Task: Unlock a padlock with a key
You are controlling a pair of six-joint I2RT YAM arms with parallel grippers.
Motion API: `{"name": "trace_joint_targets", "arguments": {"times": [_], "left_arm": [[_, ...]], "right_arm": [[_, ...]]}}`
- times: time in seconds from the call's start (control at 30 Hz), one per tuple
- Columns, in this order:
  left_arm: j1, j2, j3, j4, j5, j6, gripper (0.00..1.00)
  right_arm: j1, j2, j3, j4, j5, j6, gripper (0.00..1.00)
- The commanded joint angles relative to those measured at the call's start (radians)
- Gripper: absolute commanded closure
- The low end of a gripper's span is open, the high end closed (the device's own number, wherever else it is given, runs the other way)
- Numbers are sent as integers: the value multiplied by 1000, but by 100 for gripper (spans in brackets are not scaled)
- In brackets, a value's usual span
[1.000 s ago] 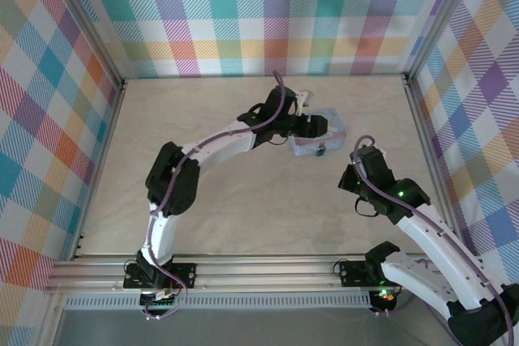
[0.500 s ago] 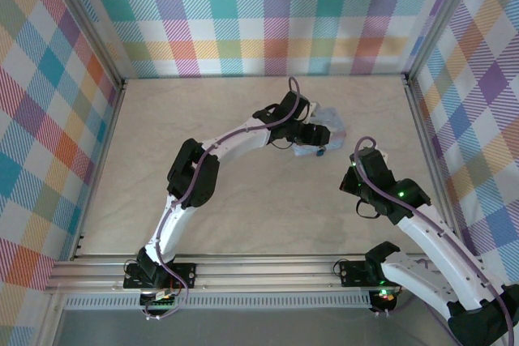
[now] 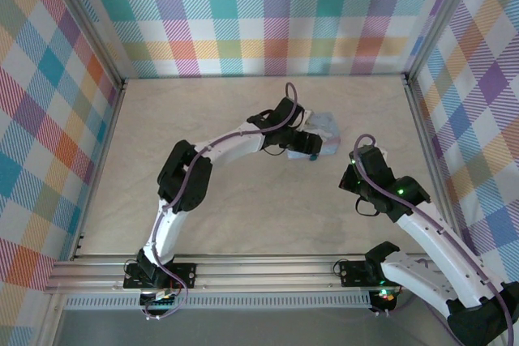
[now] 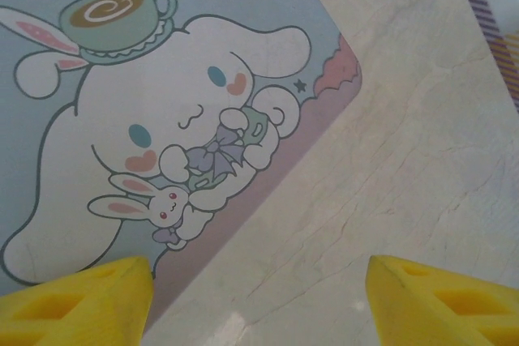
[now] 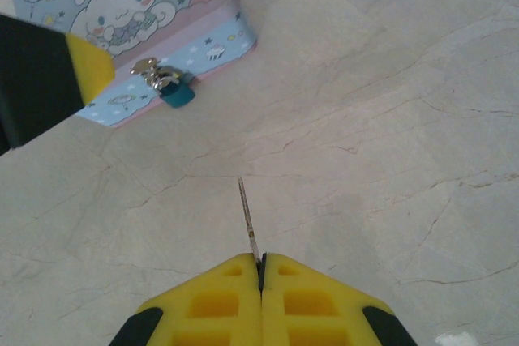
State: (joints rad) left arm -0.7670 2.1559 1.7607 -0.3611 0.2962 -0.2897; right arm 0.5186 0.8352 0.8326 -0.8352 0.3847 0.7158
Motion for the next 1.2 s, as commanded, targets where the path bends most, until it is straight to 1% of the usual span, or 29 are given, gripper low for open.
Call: {"name": "trace_joint_targets", "arguments": {"times": [0.0, 0.1, 0.17, 0.33, 0.47, 0.53, 0.7, 0.83, 0.97, 1.1, 1.17], "left_arm": [[15, -64, -107, -60, -42, 14, 29], [39, -135, -216, -28, -56, 7, 29], [62, -193, -303, 0, -65, -2, 29], [120, -306, -464, 54, -64, -23, 29], [155, -361, -538, 75, -59, -35, 29], [163, -387, -560, 119, -58, -34, 28], [164, -443, -593, 163, -29, -23, 27], [166, -523, -650, 202, -35, -29, 23], [172, -614, -712, 188, -33, -48, 23], [170, -678, -796, 209, 48, -89, 25], [162, -704, -843, 222, 68, -93, 25]], "right_arm": [[1, 0, 19, 14, -16, -39, 100], [1, -11, -7, 92, -79, -77, 100], [2, -14, -30, 156, -144, -103, 100], [2, 41, -46, 266, -289, -154, 100], [1, 113, -50, 362, -408, -175, 100], [1, 147, -56, 417, -467, -173, 100], [-2, 246, -60, 545, -604, -151, 100], [-10, 335, -49, 594, -653, -132, 100], [-38, 402, -55, 644, -678, -111, 100], [-97, 452, -76, 724, -746, -91, 100], [-130, 482, -81, 767, -784, -89, 100]]}}
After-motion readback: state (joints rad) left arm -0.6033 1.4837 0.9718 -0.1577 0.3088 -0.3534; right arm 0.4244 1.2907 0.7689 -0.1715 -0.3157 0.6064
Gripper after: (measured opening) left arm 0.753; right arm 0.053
